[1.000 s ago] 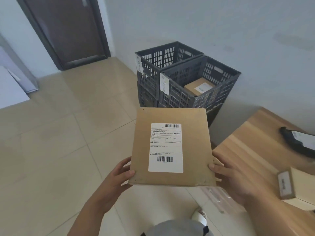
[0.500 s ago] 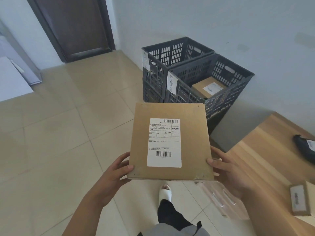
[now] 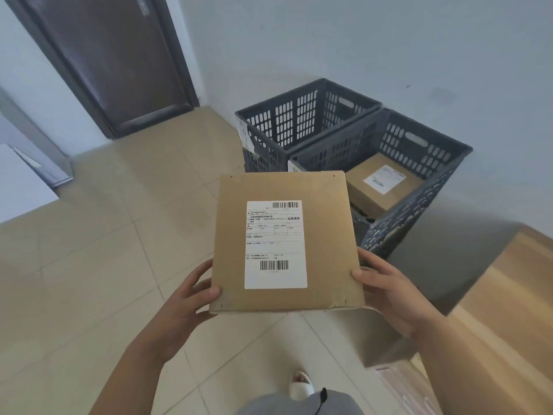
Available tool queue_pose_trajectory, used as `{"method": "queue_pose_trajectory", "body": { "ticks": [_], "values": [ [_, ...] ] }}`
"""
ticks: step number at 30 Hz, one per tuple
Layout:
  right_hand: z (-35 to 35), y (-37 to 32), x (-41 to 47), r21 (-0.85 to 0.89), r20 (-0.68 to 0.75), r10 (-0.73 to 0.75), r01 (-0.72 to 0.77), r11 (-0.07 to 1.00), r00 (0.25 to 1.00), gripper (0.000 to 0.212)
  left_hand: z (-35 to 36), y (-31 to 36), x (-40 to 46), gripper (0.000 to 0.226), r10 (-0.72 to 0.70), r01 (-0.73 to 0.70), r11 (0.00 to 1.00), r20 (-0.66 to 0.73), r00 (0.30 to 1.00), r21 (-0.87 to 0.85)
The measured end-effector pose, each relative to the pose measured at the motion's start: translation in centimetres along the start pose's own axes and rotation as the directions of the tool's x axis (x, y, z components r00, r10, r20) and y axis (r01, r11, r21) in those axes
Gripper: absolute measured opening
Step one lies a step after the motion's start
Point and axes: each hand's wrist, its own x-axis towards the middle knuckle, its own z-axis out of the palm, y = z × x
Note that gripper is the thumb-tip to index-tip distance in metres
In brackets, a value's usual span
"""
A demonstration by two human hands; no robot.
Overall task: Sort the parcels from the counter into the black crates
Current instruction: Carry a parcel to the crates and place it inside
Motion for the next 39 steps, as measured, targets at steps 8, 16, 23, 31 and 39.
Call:
{"method": "queue_pose_trajectory", "body": {
  "ticks": [8, 16, 23, 31, 39],
  "values": [
    [-0.5, -3.6, 7.5, 0.108, -0.126, -0.019, 0.033, 0.994, 0.992, 0.07, 0.1, 4.6, 8.1, 0.092, 0.042, -0.042, 0.999, -0.049, 0.998, 0.004],
    [2.9, -6.0, 14.6, 0.407, -0.41, 0.059, 0.125, 0.905, 0.91, 0.074, 0.8, 11.6, 22.2, 0.074, 0.077, -0.081, 0.995, -0.068, 0.995, -0.055],
    [8.2, -12.7, 24.1, 0.596, -0.536, 0.129, 0.267, 0.757, 0.834, 0.063, 4.1, 18.5, 34.6, 0.058, 0.075, -0.084, 0.996, 0.174, 0.982, 0.042],
    [7.1, -15.4, 29.0, 0.679, -0.705, 0.257, 0.524, 0.514, 0.661, 0.043, 7.7, 23.2, 43.5, 0.06, -0.062, -0.094, 0.961, 0.534, 0.843, 0.259],
    [3.1, -14.1, 31.7, 0.804, -0.568, 0.479, 0.575, 0.15, 0.669, 0.06, 12.6, 24.0, 51.7, 0.037, -0.149, -0.221, 0.773, 0.509, 0.848, 0.594]
  ]
}}
